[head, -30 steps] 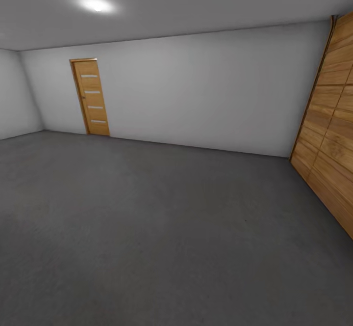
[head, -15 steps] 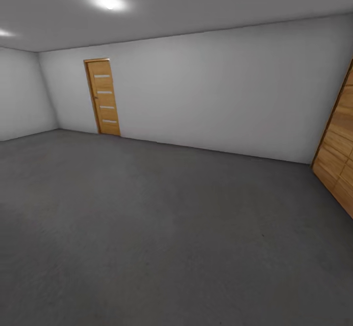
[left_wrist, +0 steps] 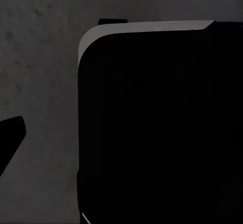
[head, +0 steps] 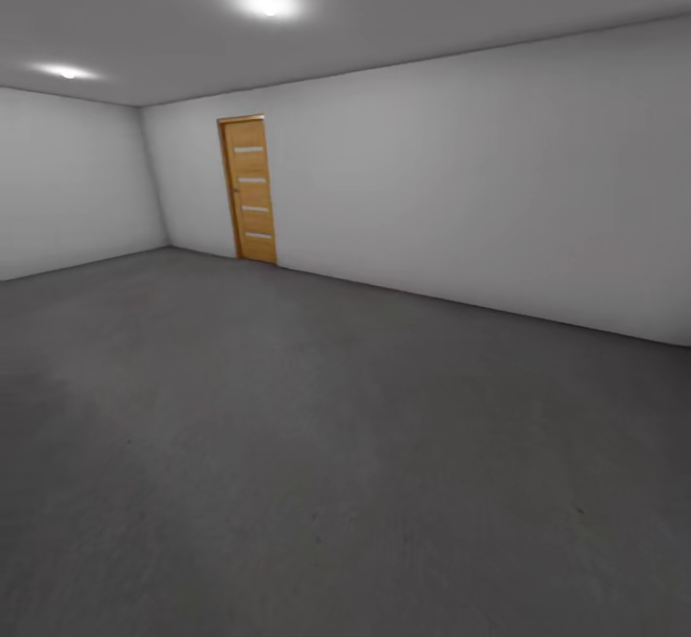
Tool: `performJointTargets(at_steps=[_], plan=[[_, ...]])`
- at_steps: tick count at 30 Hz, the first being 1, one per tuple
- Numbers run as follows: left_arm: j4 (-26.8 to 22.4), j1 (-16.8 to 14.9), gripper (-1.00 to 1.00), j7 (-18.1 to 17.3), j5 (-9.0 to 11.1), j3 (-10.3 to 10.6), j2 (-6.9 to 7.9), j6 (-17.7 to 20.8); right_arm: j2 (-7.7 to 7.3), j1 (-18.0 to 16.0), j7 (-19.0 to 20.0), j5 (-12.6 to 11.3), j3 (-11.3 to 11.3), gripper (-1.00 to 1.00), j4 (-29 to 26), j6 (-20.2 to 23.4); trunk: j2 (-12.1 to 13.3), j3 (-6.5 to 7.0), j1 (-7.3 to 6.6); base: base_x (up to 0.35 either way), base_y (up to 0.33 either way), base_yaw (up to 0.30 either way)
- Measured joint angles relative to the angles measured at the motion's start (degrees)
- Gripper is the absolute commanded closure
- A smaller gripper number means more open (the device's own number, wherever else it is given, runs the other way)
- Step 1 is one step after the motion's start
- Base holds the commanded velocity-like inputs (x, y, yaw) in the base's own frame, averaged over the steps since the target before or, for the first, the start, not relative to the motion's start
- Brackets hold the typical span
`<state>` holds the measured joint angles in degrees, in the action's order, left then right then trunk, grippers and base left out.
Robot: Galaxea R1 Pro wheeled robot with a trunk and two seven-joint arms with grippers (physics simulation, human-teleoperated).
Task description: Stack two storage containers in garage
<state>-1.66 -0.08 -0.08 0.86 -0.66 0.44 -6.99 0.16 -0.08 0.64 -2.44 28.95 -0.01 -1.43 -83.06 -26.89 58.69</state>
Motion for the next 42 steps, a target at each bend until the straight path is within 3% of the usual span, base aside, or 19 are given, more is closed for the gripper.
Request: performJointTargets(at_steps=[25, 42], plan=[[0.0, 0.0, -1.00, 0.0, 0.0, 0.0, 0.00, 0.0, 0.02, 0.0, 0.0, -0.1, 0.0, -1.00, 0.0, -0.8, 0.0, 0.00, 0.00, 0.320, 0.000, 0.271], [0.0, 0.0, -1.00, 0.0, 0.0, 0.0, 0.00, 0.2, 0.02, 0.0, 0.0, -0.1, -0.1, -1.00, 0.0, -0.8, 0.0, 0.00, 0.00, 0.321, 0.000, 0.011]])
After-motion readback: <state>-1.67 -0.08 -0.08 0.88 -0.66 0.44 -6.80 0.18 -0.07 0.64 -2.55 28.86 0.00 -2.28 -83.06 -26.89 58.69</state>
